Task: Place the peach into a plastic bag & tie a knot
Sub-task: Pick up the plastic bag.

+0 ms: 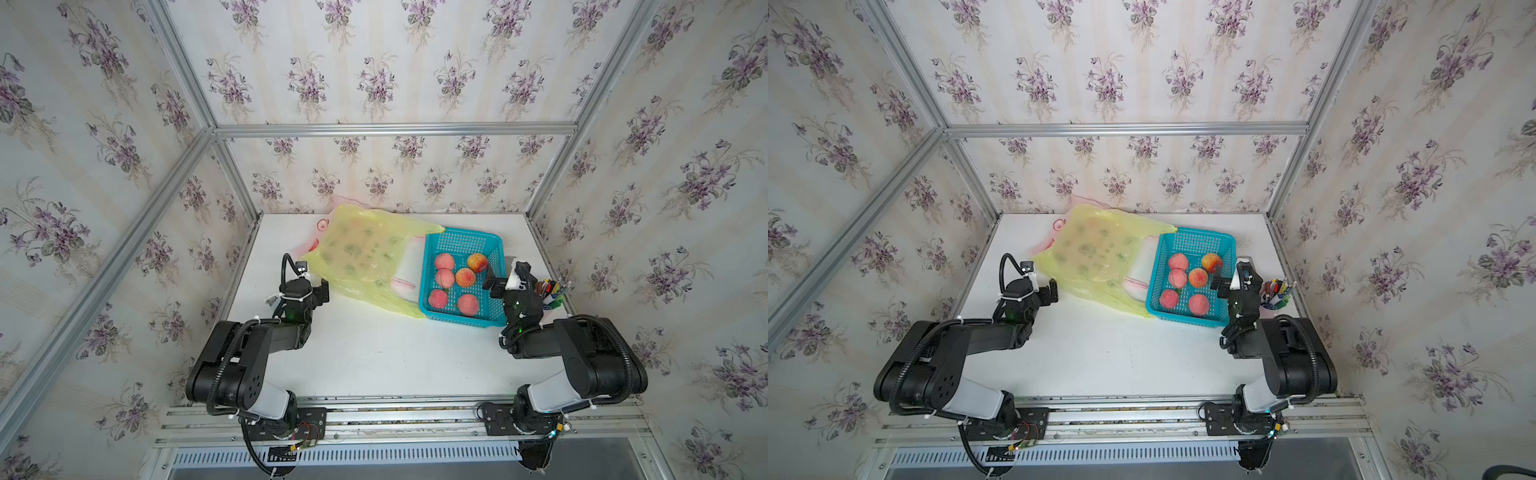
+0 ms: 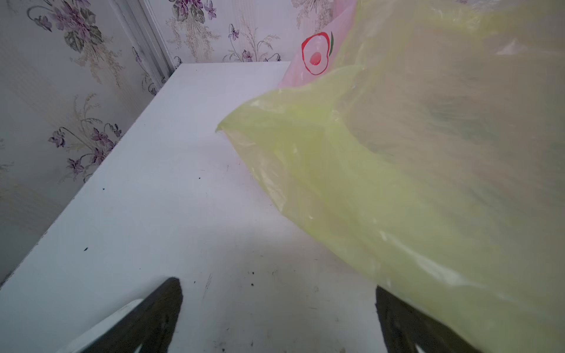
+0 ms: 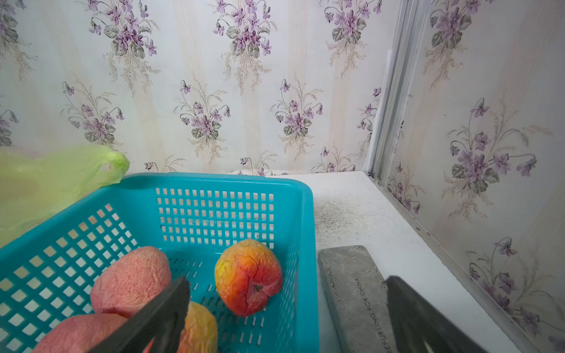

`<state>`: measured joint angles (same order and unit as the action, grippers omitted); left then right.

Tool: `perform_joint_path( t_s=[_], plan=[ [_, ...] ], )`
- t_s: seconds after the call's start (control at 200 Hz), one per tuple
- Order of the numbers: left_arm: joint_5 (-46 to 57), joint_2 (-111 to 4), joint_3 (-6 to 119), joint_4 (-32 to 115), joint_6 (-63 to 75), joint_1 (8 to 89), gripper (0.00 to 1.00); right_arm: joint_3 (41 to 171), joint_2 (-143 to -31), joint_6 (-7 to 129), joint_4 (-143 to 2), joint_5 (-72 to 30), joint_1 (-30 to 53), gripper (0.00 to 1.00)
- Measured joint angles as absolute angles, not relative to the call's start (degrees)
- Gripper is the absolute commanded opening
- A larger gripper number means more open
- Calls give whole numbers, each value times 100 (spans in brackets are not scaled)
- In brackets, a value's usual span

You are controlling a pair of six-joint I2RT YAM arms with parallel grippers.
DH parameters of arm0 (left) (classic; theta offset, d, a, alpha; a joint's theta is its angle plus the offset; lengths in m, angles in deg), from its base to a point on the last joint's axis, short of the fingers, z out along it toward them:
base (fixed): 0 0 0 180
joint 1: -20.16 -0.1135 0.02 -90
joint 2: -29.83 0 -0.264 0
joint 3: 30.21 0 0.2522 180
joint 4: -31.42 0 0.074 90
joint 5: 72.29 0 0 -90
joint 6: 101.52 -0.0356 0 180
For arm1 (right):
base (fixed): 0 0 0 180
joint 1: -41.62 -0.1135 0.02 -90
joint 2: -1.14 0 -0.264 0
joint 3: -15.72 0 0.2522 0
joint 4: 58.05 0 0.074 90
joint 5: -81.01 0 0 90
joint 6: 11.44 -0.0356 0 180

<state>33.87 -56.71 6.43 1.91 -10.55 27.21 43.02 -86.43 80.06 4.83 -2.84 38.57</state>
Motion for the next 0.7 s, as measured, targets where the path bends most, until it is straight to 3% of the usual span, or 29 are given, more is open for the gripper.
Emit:
perform_joint_path(
  t_s=[0.699],
  plan=[
    [3378, -5441, 787, 554, -1083, 2721, 99, 4394, -8422, 8001, 55, -468, 3857, 100]
  ],
)
